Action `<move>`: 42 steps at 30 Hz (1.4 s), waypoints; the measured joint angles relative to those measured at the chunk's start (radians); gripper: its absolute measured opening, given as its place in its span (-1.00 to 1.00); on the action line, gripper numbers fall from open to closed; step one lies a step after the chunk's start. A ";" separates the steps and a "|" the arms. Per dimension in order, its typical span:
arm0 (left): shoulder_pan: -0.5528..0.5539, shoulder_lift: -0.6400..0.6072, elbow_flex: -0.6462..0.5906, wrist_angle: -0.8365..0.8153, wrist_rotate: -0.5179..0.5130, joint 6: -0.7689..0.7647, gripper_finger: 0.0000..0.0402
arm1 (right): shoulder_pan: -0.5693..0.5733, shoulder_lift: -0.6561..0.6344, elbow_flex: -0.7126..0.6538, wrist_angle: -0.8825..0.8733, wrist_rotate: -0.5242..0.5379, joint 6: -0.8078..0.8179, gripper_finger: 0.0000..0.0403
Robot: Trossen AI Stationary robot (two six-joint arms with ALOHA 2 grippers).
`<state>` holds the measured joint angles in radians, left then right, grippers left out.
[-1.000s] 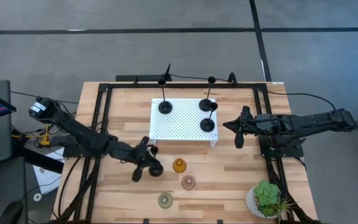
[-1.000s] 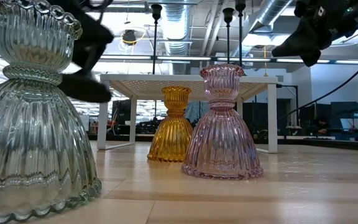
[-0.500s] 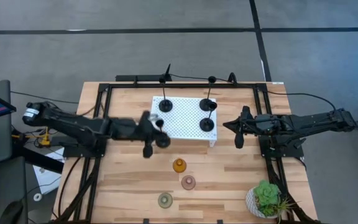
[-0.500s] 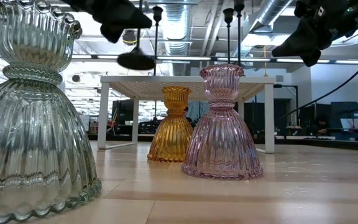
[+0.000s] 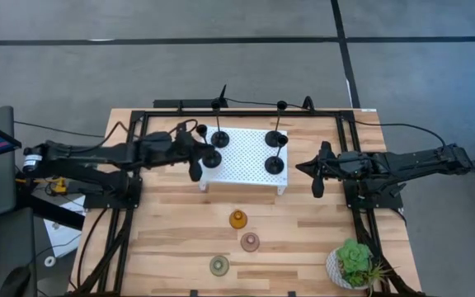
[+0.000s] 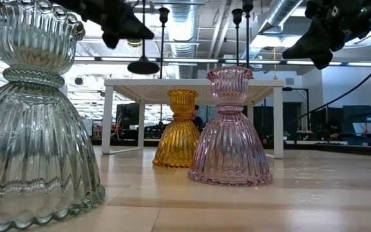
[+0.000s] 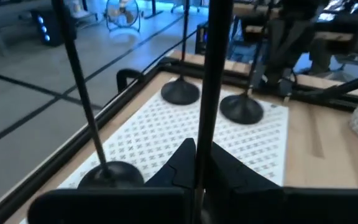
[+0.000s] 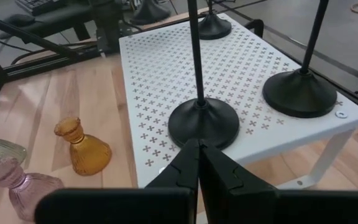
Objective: Pick & Place candle stick holders
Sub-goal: Align the black candle holder with the other black candle holder on the shelf
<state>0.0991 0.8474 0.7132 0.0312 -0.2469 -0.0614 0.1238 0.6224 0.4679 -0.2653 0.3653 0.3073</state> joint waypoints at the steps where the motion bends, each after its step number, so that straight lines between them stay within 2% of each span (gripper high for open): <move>1: 0.017 0.011 0.000 0.002 0.017 0.000 -0.94 | 0.000 0.000 0.000 0.000 0.000 0.000 -1.00; 13: 0.105 0.085 -0.001 0.008 0.070 -0.051 -0.93 | 0.000 0.000 0.000 0.000 0.001 0.000 -1.00; 30: 0.102 0.132 -0.001 0.040 0.071 -0.078 -0.93 | 0.000 0.000 0.000 0.004 0.001 -0.002 -1.00; 42: 0.103 0.142 0.000 0.054 0.117 -0.098 -0.93 | 0.000 0.000 0.000 0.004 0.002 -0.002 -1.00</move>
<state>0.2020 0.9892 0.7128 0.0849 -0.1303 -0.1591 0.1242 0.6224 0.4679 -0.2615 0.3668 0.3054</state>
